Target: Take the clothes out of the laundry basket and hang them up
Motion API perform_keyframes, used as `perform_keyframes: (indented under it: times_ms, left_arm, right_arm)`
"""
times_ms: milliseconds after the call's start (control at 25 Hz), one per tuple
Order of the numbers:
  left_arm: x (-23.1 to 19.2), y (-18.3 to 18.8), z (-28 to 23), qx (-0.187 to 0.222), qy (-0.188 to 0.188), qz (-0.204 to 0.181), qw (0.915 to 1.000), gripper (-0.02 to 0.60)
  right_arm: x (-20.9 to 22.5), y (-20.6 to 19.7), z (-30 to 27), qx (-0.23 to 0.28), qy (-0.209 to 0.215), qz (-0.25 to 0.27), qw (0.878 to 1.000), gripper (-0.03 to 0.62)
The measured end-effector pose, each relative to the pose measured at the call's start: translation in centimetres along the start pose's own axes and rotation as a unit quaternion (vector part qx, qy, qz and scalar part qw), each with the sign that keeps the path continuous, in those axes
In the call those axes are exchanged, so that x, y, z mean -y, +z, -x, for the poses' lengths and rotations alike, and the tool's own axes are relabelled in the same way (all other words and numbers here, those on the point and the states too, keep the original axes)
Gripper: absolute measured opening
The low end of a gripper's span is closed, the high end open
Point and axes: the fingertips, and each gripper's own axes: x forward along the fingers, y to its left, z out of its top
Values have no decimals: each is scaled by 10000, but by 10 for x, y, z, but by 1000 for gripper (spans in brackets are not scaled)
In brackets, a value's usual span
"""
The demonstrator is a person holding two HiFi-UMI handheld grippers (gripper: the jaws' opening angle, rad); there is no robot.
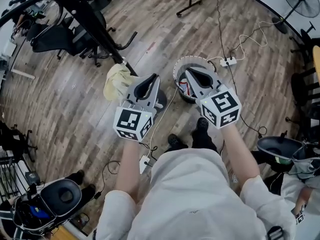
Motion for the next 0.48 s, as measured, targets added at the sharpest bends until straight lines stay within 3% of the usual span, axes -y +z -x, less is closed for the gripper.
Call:
perform_keyframes:
  times_ms: [480]
  left_arm:
    - [26, -25, -29, -299, -519, 141, 9981, 26]
  right_arm:
    - [38, -39, 29, -262, -507, -299, 9979, 8]
